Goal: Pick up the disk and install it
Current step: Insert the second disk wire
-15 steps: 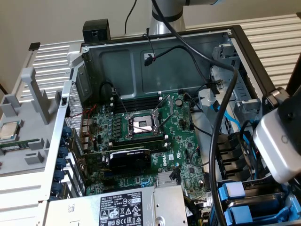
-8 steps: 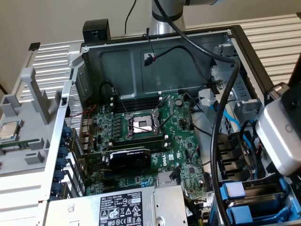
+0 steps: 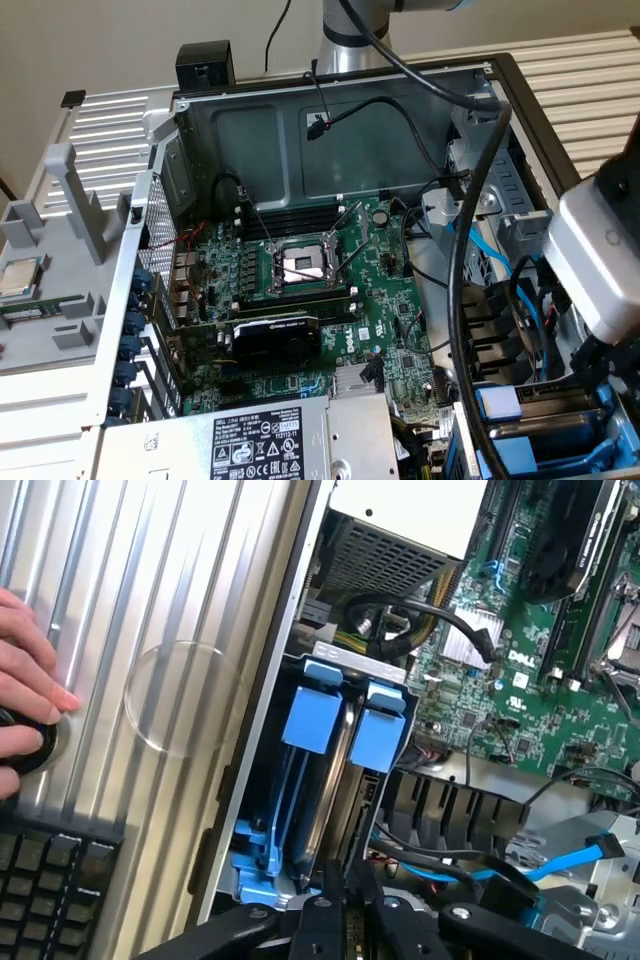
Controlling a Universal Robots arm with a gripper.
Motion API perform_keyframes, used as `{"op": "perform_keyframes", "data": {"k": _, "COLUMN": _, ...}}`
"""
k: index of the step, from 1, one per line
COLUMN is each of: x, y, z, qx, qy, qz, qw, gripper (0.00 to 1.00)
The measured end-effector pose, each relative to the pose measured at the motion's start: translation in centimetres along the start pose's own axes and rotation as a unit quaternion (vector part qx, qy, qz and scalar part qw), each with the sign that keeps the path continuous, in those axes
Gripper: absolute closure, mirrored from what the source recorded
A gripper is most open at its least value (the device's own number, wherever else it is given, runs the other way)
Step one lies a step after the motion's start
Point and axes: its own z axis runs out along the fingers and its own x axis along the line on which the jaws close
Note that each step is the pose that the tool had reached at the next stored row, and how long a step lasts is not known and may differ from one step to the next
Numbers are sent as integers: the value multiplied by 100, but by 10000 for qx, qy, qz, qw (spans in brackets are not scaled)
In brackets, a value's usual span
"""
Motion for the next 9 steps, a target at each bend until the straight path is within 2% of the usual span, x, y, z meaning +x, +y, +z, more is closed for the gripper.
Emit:
{"op": "perform_keyframes", "data": {"k": 1, "x": -15, "y": -4, "z": 2, "qx": -25, "qy": 84, "qz": -4, "qw": 10000, "gripper": 83}}
{"op": "perform_keyframes", "data": {"k": 2, "x": -34, "y": -9, "z": -1, "qx": -42, "qy": 144, "qz": -6, "qw": 9999, "gripper": 83}}
{"op": "perform_keyframes", "data": {"k": 3, "x": -57, "y": -16, "z": -8, "qx": -55, "qy": 192, "qz": -9, "qw": 9998, "gripper": 83}}
{"op": "perform_keyframes", "data": {"k": 7, "x": -149, "y": -43, "z": -15, "qx": -102, "qy": 343, "qz": -15, "qw": 9994, "gripper": 83}}
{"op": "perform_keyframes", "data": {"k": 9, "x": -183, "y": -52, "z": -10, "qx": -135, "qy": 424, "qz": -18, "qw": 9990, "gripper": 83}}
